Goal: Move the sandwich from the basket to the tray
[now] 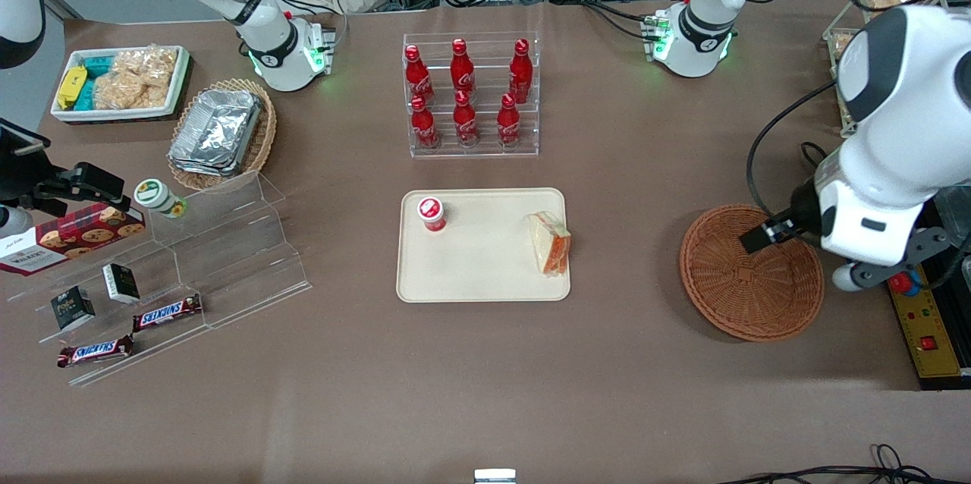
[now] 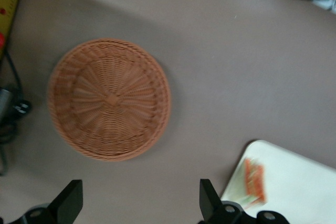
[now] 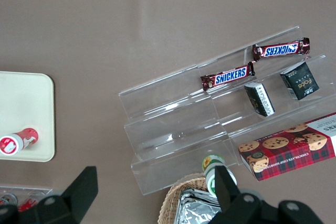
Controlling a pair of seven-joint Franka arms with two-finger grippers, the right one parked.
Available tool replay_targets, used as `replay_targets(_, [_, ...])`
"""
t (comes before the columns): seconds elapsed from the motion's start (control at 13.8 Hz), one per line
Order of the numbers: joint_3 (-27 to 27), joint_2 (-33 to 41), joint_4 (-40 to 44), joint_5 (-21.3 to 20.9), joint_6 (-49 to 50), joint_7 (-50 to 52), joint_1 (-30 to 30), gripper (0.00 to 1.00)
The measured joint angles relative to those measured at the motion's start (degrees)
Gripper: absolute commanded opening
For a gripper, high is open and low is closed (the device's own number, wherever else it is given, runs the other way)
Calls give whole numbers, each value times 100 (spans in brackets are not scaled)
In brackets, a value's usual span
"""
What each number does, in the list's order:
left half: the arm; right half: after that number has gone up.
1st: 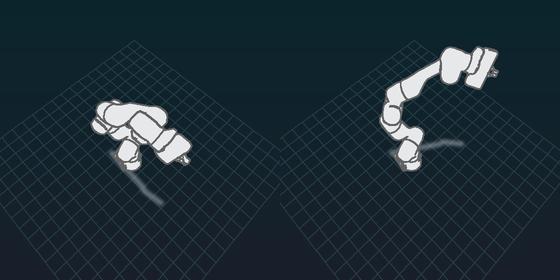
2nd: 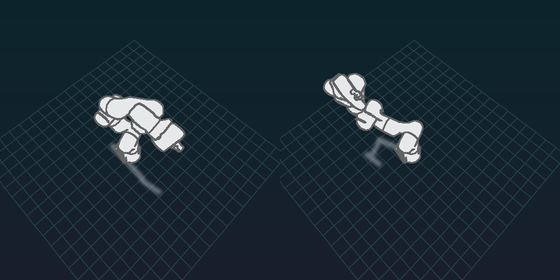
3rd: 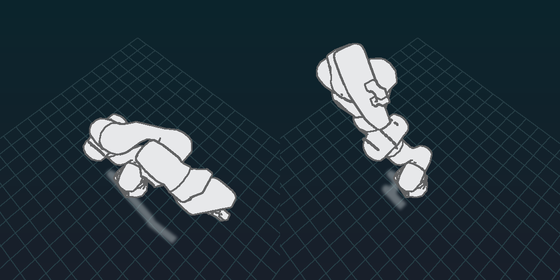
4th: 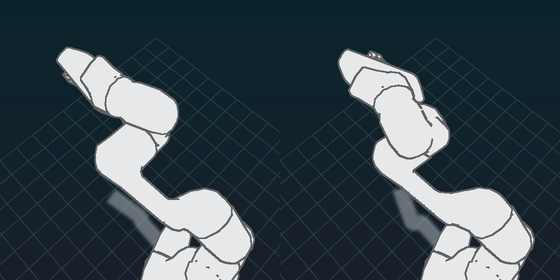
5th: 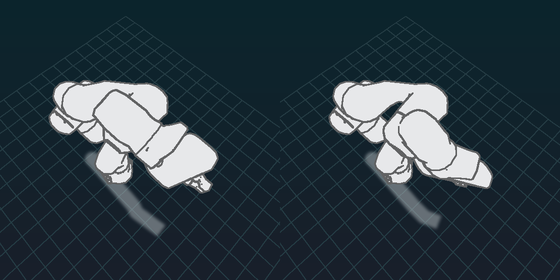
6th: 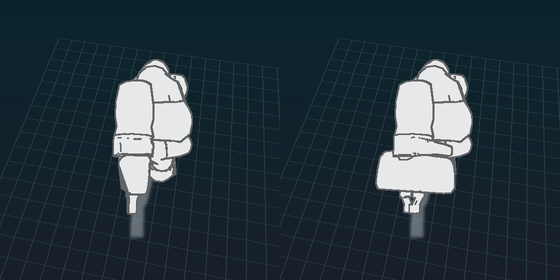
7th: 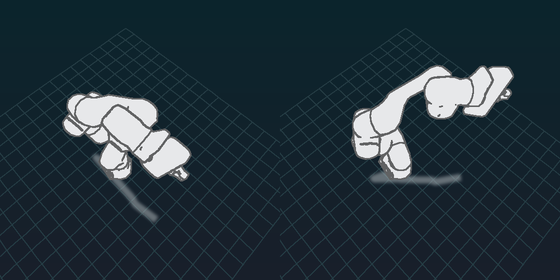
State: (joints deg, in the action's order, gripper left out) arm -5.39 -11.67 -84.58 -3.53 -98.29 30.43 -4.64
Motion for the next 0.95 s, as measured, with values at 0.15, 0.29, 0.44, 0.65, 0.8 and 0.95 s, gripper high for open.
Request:
replay_targets(0.15, [145, 413, -435, 5, 5, -624, 14, 100])
replay_targets(0.29, [193, 818, -874, 6, 5, -1065, 157, 100])
replay_targets(0.44, [198, 1171, -1279, 8, -5, -1422, 401, 100])
replay_targets(0.65, [206, 1675, -1862, 73, -162, -1763, 618, 100])
replay_targets(0.8, [215, 2015, -2268, 144, -319, -1887, 656, 100])
replay_targets(0.95, [231, 2202, -2443, 252, -354, -1938, 658, 100])
